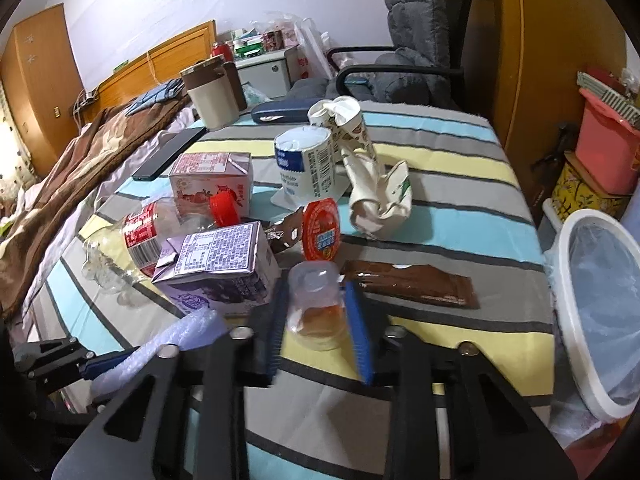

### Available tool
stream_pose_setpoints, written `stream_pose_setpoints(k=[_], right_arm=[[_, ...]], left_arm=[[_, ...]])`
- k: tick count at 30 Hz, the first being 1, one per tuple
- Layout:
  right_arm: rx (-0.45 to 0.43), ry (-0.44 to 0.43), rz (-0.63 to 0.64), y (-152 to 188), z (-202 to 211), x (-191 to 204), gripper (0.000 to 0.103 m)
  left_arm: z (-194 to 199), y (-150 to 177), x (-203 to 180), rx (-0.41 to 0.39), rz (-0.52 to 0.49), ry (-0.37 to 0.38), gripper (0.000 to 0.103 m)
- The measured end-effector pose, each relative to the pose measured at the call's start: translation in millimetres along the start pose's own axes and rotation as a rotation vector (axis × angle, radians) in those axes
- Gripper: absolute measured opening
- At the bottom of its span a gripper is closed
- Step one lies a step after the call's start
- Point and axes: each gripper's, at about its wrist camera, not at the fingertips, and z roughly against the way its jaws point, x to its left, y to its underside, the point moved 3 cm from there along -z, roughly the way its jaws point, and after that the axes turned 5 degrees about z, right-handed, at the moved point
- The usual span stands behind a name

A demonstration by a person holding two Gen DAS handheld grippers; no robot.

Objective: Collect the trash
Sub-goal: 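Carry the foam net and plastic cup to the white bin and open both grippers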

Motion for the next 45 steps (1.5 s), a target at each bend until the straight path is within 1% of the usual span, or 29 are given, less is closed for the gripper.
stream_pose_setpoints(k=[7, 11, 19, 24, 29, 37, 39, 42, 45], right_arm=[[-0.026, -0.010, -0.012, 5, 16, -3, 0.028], [-0.047, -0.004, -0.047, 11, 31, -9, 0.028], [-0.090, 0.034, -0.114, 19, 53, -26, 0.028], [-0.128, 0.075, -0.154, 23, 69, -45, 0.028], [-0.158, 0.130, -0.197, 29, 82, -68, 0.028], [-0.181, 0.244, -0.291, 44, 100, -121, 0.028], [-0.181, 0.266, -0.313, 48, 103, -134, 0.028], [-0.173, 0.293, -0.339, 52, 103, -148, 0.028], [-0.162, 0.310, -0.358, 58, 102, -160, 0.028]], left_arm=[[2, -1, -2, 0.006, 0.014, -0.001, 0.024], [5, 0, -8, 0.008, 0.021, 0.011, 0.023], [12, -2, -32, 0.004, 0.000, 0.040, 0.022], [11, -17, -50, -0.011, -0.017, 0.068, 0.021], [0, -37, -75, -0.021, -0.057, 0.089, 0.021], [-31, -73, -131, -0.011, -0.129, 0.162, 0.022], [-42, -83, -149, -0.011, -0.157, 0.180, 0.022], [-61, -96, -173, 0.008, -0.171, 0.222, 0.022], [-82, -106, -195, 0.028, -0.191, 0.247, 0.022]])
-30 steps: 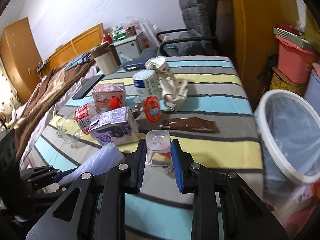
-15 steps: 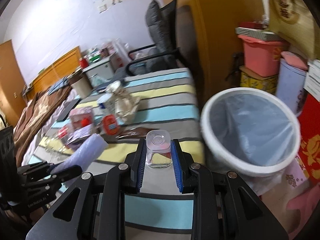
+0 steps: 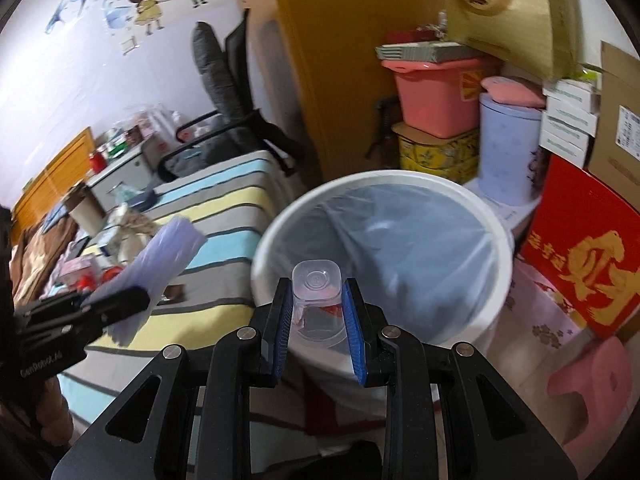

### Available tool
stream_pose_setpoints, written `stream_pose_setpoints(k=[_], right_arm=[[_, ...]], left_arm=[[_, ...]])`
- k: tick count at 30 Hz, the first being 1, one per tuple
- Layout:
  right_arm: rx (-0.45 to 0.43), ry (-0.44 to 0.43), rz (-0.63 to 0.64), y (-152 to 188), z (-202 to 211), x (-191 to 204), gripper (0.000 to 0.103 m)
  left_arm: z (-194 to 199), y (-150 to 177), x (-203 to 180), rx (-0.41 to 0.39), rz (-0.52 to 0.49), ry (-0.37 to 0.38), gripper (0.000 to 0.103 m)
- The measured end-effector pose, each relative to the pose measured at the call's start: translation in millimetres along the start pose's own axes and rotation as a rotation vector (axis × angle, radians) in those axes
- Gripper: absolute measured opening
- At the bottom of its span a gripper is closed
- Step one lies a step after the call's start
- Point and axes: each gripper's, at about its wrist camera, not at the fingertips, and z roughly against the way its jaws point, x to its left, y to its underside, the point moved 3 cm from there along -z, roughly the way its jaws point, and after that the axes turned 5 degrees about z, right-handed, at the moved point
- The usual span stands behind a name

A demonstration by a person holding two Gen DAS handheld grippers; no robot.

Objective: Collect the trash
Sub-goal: 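Carry the foam net and plastic cup to the white bin and open both grippers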

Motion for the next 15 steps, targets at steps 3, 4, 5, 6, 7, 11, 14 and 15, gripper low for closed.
stream_pose_setpoints(k=[3, 4, 5, 6, 7, 11, 14, 15], right_arm=[[0.009, 0.016, -0.012, 0, -3, -10, 0.028], [0.015, 0.023, -0.016, 1, -4, -13, 0.028], [0.019, 0.026, -0.020, 1, -5, -16, 0.028], [0.025, 0.032, -0.024, 2, -6, -19, 0.028], [0.029, 0.036, -0.027, 2, -8, -20, 0.028], [0.048, 0.062, -0.047, 4, -11, -29, 0.029], [0.064, 0.062, -0.063, 5, -15, -36, 0.029], [0.068, 0.066, -0.067, 6, -15, -37, 0.029]], left_arm=[[-24, -8, -9, 0.035, -0.004, 0.026, 0.022], [-31, -11, -12, 0.044, -0.004, 0.033, 0.022], [-39, -13, -15, 0.057, -0.005, 0.044, 0.022], [-45, -13, -17, 0.066, -0.004, 0.049, 0.022], [-50, -14, -19, 0.074, -0.005, 0.054, 0.022], [-68, -16, -28, 0.096, -0.016, 0.078, 0.023], [-78, -18, -33, 0.113, -0.013, 0.101, 0.023], [-82, -18, -34, 0.120, -0.013, 0.105, 0.024]])
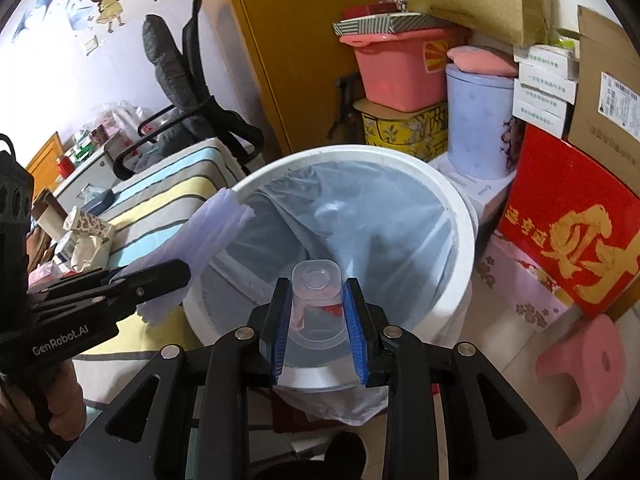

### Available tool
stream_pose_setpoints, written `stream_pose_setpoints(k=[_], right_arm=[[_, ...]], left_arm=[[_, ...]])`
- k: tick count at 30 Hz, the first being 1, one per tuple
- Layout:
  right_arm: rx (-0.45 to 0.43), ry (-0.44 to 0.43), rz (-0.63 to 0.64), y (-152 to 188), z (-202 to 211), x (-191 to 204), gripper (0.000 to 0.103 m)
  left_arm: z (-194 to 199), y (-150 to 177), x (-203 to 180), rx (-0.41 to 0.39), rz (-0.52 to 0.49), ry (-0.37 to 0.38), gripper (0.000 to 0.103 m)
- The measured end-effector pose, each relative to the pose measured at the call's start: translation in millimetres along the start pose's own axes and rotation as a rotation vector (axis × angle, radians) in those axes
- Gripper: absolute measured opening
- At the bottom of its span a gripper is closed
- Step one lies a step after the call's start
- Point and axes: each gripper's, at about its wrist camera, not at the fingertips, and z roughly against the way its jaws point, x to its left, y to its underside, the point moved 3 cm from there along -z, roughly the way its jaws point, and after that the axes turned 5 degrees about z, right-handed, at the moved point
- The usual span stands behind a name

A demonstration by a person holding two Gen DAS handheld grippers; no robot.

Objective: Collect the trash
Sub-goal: 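Carry the foam net and plastic cup to the white bin and open both grippers, then move both open grippers back over the table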

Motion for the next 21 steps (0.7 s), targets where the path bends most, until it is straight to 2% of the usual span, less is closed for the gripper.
stream_pose_setpoints(k=[2, 4, 6, 14, 21], right_arm=[[-0.001, -0.002, -0.007, 0, 0, -1, 0.032], [-0.006, -0.005, -0.013, 1, 1, -2, 0.049], [-0.011, -0.012, -0.017, 1, 2, -3, 0.056], [-0.027, -0.006, -0.019, 2, 14, 1, 0.056], [-0.071, -0.050, 0.015, 6, 34, 20, 0.056]], left_arm=[[-3, -1, 0, 0.010, 0.007, 0.015, 0.027], [-4, -1, 0, 0.008, 0.012, 0.022, 0.036], [-3, -1, 0, 0.004, 0.014, 0.028, 0.041], [13, 2, 0, -0.025, 0.028, 0.029, 0.042], [58, 15, 7, -0.119, 0.034, -0.026, 0.042]])
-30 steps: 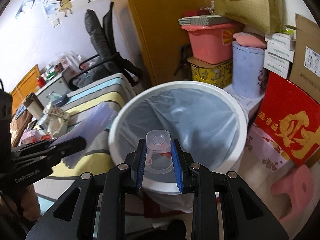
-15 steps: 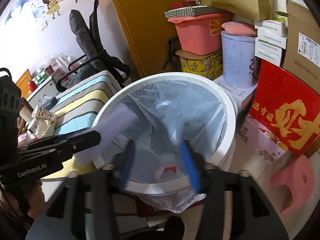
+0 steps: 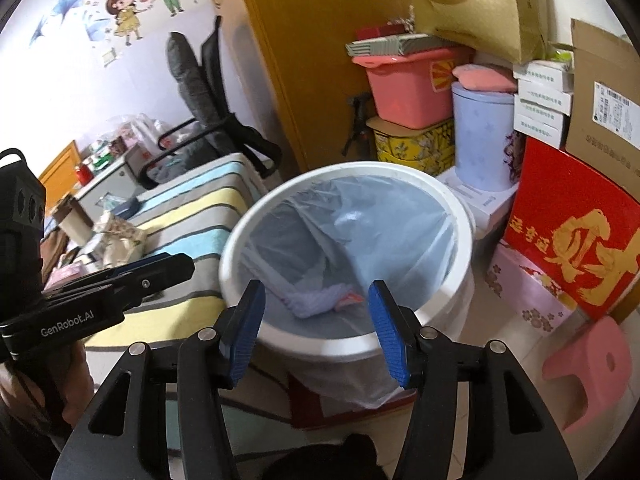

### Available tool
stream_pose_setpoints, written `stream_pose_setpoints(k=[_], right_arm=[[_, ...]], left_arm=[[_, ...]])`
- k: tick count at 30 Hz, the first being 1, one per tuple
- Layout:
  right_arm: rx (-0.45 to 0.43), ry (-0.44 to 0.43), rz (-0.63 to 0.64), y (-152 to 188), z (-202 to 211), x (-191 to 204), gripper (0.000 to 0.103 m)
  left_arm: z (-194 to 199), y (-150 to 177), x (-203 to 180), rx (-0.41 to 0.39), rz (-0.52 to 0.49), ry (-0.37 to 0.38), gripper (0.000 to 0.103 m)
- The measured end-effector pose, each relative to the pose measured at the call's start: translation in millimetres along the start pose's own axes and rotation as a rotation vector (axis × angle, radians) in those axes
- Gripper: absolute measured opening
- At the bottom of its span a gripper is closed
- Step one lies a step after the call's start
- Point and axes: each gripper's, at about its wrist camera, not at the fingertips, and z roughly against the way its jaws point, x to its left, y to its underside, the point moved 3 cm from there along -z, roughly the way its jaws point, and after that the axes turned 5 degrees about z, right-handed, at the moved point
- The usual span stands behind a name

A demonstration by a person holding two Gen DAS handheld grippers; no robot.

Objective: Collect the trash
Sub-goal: 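Move both open grippers back over the table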

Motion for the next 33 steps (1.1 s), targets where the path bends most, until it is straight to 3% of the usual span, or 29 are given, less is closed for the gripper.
stream_pose_setpoints(k=[6, 21, 33], right_arm=[[-0.007, -0.072, 0.020, 5, 7, 24, 0.056], [0.041, -0.238, 0.176, 22, 8, 109, 0.056], [0.079, -0.309, 0.254, 34, 4, 156, 0.056]], left_arm=[[44, 16, 20, -0.058, 0.025, -0.063, 0.042], [127, 73, 74, -0.118, 0.082, -0.186, 0.042], [173, 96, 123, -0.158, 0.124, -0.302, 0.042]])
